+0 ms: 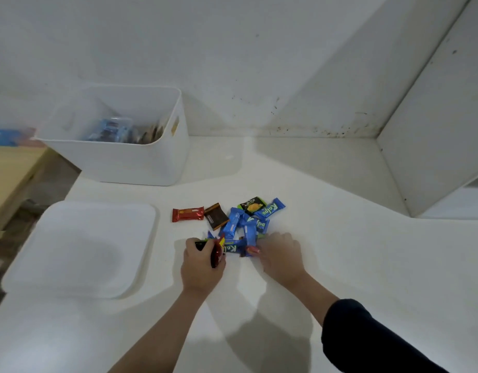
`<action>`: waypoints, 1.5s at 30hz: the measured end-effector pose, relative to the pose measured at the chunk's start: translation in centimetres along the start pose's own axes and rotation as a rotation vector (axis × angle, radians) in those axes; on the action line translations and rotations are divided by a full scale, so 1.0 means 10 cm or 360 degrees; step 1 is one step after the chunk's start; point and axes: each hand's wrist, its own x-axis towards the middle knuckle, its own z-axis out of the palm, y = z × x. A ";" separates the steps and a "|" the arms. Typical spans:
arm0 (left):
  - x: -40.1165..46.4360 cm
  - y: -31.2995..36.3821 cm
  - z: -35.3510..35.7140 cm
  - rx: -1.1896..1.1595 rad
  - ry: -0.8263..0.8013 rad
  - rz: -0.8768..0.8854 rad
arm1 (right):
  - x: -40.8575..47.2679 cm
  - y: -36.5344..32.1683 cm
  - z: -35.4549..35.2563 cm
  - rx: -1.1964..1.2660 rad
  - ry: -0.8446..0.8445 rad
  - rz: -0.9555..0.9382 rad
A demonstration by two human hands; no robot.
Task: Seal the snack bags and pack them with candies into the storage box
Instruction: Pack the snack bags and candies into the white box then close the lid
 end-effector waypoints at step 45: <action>3.29 -1.16 -2.29 -0.0486 -0.0360 0.0096 | 3.26 -2.63 -0.96 0.1648 0.0560 0.0535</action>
